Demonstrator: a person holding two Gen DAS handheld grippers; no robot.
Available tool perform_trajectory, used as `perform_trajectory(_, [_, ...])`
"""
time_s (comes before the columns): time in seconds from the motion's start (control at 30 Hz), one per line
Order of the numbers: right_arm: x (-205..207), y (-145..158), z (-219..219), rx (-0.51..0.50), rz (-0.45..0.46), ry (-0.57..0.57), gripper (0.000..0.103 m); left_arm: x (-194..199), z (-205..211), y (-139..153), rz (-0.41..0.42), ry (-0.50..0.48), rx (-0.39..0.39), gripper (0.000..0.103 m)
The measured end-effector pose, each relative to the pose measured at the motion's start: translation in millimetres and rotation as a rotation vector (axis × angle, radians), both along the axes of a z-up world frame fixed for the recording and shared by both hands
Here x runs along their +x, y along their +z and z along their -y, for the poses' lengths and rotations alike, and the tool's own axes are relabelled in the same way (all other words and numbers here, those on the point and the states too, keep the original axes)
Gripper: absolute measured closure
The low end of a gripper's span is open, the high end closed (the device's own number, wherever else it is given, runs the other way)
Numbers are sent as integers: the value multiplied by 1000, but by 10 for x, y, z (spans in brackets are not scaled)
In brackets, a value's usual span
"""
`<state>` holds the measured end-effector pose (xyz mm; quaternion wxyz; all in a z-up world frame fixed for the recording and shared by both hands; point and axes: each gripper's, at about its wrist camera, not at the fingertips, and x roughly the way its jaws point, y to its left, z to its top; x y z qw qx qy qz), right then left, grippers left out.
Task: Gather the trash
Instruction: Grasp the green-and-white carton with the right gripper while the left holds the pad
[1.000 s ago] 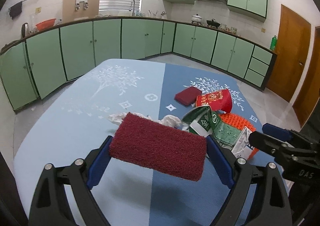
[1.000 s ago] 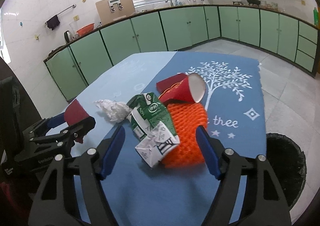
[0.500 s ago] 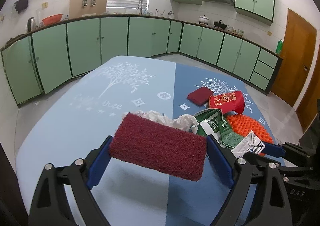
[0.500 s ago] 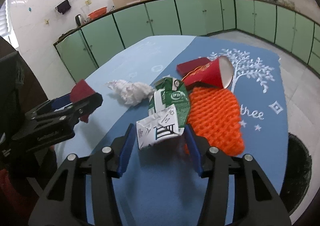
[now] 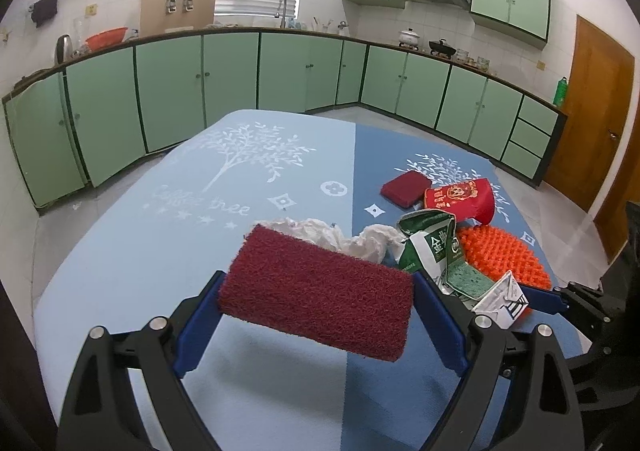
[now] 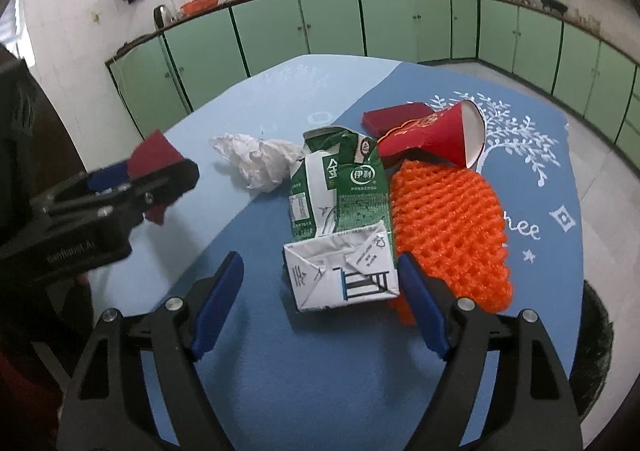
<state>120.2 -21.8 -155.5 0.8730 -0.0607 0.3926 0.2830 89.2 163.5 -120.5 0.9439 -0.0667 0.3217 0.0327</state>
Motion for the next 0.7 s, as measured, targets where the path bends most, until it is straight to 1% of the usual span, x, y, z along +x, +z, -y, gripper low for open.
perform_trajectory(0.07, [-8,-8,-21,-11,15,2,26,4,-12,-6,-3,3,-1,14])
perform_trajectory(0.13, [-3,-21,-41,-29,28,2,29,6,-26,-10,-4,5,-1,14])
perform_trajectory(0.27, [17,-44,-27,-16,4,4,43,-7,-23,-1,-3,4,5,14])
perform_trajectory(0.33, [24,-35,-10,-15,3,0,43,2,-13,1,-3,4,6,14])
perform_trajectory(0.37, [19,-25,2,-13,6,-2,39,0,-10,1,-3,4,7,14])
perform_trajectory(0.4, [19,-14,5,-13,15,-7,31,0,-7,3,-4,4,7,14])
perform_trajectory(0.47, [10,2,-1,-18,34,-11,26,-2,-14,2,-4,5,6,14])
perform_trajectory(0.57, [33,-21,-20,-19,23,-11,26,3,-15,0,-5,4,6,14])
perform_trajectory(0.7, [96,-111,-36,-2,-22,-24,27,5,-38,-6,-6,9,5,14])
